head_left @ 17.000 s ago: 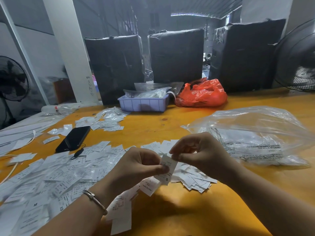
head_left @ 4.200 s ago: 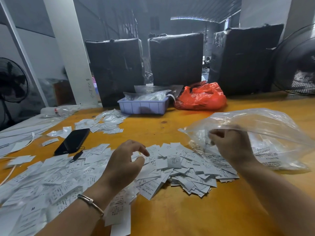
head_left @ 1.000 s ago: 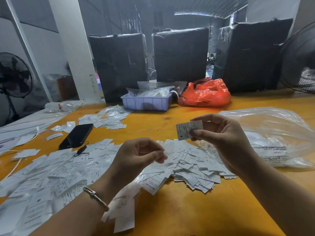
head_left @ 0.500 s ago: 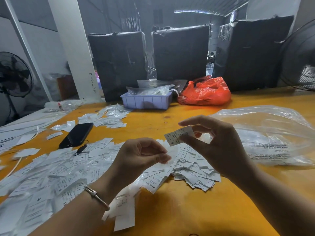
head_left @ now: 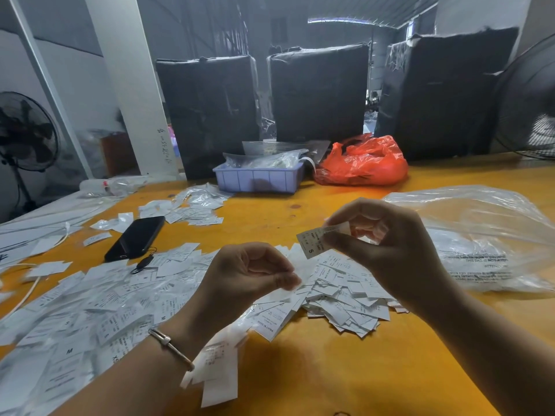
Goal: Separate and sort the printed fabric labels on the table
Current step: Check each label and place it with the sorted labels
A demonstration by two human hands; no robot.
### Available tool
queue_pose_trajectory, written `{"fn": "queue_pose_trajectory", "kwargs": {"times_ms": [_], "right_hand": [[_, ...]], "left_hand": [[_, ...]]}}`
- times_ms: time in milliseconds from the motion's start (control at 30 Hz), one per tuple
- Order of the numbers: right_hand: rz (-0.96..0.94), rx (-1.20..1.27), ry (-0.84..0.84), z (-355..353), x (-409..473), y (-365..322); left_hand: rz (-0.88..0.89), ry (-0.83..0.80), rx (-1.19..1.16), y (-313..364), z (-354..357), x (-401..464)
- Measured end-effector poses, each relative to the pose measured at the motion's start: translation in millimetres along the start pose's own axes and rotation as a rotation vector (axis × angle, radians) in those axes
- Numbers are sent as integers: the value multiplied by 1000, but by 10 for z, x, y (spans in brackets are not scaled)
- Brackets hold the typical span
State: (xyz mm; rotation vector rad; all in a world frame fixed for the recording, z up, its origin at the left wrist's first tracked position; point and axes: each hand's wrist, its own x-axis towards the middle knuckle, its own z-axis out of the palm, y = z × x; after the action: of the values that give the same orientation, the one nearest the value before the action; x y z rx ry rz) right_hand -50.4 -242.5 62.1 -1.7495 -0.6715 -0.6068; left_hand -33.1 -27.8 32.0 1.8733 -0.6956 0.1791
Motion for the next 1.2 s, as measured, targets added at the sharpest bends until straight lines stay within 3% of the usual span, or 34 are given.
{"fn": "queue_pose_trajectory", "kwargs": {"times_ms": [867,1033,1200], "right_hand": [[-59,-252,-84,27,-23,79],[-22,-242,-178,50,-38,86],[45,-193,-139,8,-6,101]], "left_hand": [[36,25,21,-3,-7,-9],[17,13,-20,-3,-7,-6],[-4,7,-3,-21,1,7]]}}
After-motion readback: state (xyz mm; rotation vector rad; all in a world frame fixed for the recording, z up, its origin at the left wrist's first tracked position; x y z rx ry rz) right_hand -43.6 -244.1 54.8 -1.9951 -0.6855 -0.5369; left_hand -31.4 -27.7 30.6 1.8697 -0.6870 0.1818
